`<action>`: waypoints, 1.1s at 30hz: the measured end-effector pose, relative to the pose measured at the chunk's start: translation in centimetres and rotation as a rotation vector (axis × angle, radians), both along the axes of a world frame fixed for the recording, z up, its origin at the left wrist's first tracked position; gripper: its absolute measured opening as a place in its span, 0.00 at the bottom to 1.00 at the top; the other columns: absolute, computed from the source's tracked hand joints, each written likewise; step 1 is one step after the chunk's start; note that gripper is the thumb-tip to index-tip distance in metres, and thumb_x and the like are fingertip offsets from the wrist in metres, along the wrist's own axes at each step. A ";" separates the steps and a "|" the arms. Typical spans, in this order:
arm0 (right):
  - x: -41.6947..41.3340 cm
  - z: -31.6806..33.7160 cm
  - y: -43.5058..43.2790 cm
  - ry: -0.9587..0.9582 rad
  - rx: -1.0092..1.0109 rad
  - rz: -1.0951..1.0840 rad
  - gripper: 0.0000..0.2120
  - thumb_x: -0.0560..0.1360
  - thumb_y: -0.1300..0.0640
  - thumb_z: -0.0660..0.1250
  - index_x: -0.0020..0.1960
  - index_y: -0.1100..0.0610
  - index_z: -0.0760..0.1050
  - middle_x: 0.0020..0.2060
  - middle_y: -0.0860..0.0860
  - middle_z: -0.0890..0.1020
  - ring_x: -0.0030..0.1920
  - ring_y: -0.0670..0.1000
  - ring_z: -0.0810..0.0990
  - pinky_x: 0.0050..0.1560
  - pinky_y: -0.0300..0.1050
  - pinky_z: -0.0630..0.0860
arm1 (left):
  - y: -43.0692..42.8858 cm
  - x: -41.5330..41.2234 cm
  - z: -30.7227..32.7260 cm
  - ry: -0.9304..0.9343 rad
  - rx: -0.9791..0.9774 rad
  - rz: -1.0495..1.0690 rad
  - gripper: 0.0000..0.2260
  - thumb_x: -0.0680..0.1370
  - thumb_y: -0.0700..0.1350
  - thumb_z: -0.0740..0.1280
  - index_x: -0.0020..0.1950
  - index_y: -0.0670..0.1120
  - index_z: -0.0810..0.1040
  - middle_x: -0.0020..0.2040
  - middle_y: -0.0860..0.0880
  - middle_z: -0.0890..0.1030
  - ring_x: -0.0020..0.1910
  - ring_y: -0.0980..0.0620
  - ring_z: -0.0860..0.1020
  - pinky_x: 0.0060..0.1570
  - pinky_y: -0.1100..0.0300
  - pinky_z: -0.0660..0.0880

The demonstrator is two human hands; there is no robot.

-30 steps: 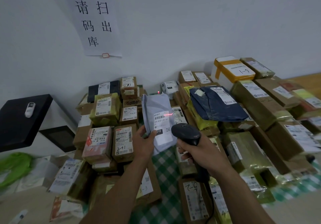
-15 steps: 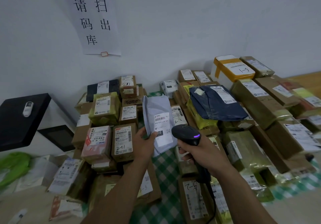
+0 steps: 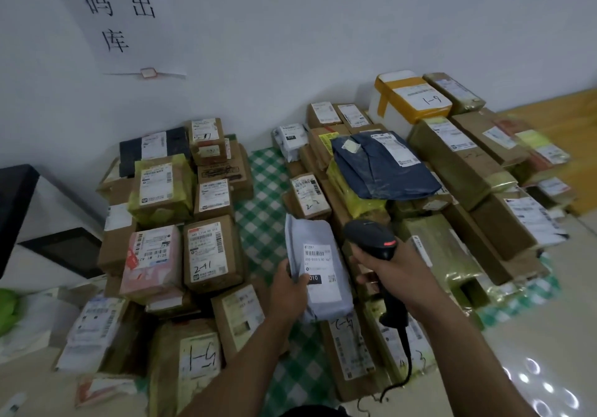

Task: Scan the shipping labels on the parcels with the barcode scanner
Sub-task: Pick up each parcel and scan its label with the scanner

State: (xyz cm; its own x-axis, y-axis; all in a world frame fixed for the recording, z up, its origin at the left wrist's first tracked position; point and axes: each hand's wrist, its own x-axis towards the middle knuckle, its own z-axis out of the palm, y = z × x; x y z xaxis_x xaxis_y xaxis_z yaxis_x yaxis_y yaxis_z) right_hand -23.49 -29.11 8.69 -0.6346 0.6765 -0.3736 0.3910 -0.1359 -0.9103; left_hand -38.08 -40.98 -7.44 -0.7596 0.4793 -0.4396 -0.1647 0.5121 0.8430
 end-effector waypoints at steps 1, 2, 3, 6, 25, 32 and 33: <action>0.1 -0.3 -0.1 -0.005 -0.006 -0.018 0.04 0.80 0.57 0.73 0.51 0.48 0.82 0.48 0.65 0.84 0.39 0.59 0.81 0.37 0.48 0.77 | 0.4 0.2 -0.3 -0.023 0.004 -0.016 0.20 0.83 0.44 0.68 0.74 0.47 0.69 0.64 0.50 0.79 0.59 0.49 0.80 0.54 0.55 0.78; 0.2 -0.5 -0.2 -0.008 -0.014 -0.028 0.05 0.80 0.58 0.73 0.53 0.50 0.82 0.49 0.66 0.83 0.39 0.58 0.81 0.35 0.46 0.77 | 0.9 0.3 -0.6 -0.041 0.014 -0.026 0.21 0.83 0.42 0.67 0.75 0.47 0.67 0.65 0.49 0.78 0.59 0.49 0.79 0.55 0.55 0.78; 0.3 -0.8 -0.2 -0.014 -0.023 -0.032 0.06 0.80 0.58 0.73 0.56 0.52 0.81 0.50 0.67 0.83 0.39 0.58 0.81 0.33 0.44 0.77 | 1.4 0.4 -0.5 -0.062 0.008 -0.034 0.23 0.83 0.41 0.67 0.77 0.47 0.66 0.65 0.49 0.78 0.59 0.48 0.79 0.57 0.53 0.78; 0.5 -1.3 -0.3 -0.028 -0.056 -0.060 0.08 0.80 0.60 0.73 0.58 0.60 0.80 0.46 0.68 0.82 0.38 0.57 0.79 0.32 0.41 0.76 | 2.8 0.6 -1.0 -0.106 -0.008 -0.020 0.26 0.83 0.40 0.67 0.80 0.49 0.64 0.71 0.45 0.76 0.65 0.43 0.78 0.62 0.47 0.79; -2.5 -4.8 -4.4 -0.056 -0.089 0.158 0.09 0.78 0.52 0.75 0.57 0.45 0.81 0.49 0.50 0.89 0.43 0.53 0.89 0.54 0.57 0.84 | -9.5 1.0 -2.5 0.575 -0.320 -0.064 0.27 0.85 0.58 0.58 0.71 0.37 0.75 0.67 0.32 0.76 0.66 0.31 0.77 0.67 0.39 0.72; -2.7 -6.4 -5.8 -0.141 -0.063 0.262 0.14 0.79 0.54 0.74 0.64 0.46 0.78 0.48 0.48 0.88 0.41 0.54 0.88 0.40 0.44 0.79 | -10.9 1.7 -2.2 0.279 -0.420 0.009 0.55 0.72 0.52 0.78 0.84 0.46 0.41 0.83 0.39 0.41 0.82 0.39 0.48 0.79 0.45 0.56; -2.6 -6.6 -6.0 -0.141 -0.069 0.261 0.14 0.79 0.54 0.73 0.64 0.46 0.78 0.47 0.49 0.88 0.40 0.53 0.88 0.39 0.44 0.79 | -10.6 1.9 -2.1 0.256 -0.414 0.012 0.59 0.71 0.53 0.79 0.83 0.44 0.37 0.83 0.39 0.39 0.83 0.39 0.46 0.80 0.46 0.53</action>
State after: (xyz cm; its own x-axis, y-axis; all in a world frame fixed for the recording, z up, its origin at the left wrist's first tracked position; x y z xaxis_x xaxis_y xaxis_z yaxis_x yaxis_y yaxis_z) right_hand -26.07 -35.12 2.07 -0.7225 0.4673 -0.5096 0.5424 -0.0738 -0.8368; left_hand -36.20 -51.61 -9.52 -0.8725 0.2944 -0.3899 0.0137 0.8125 0.5829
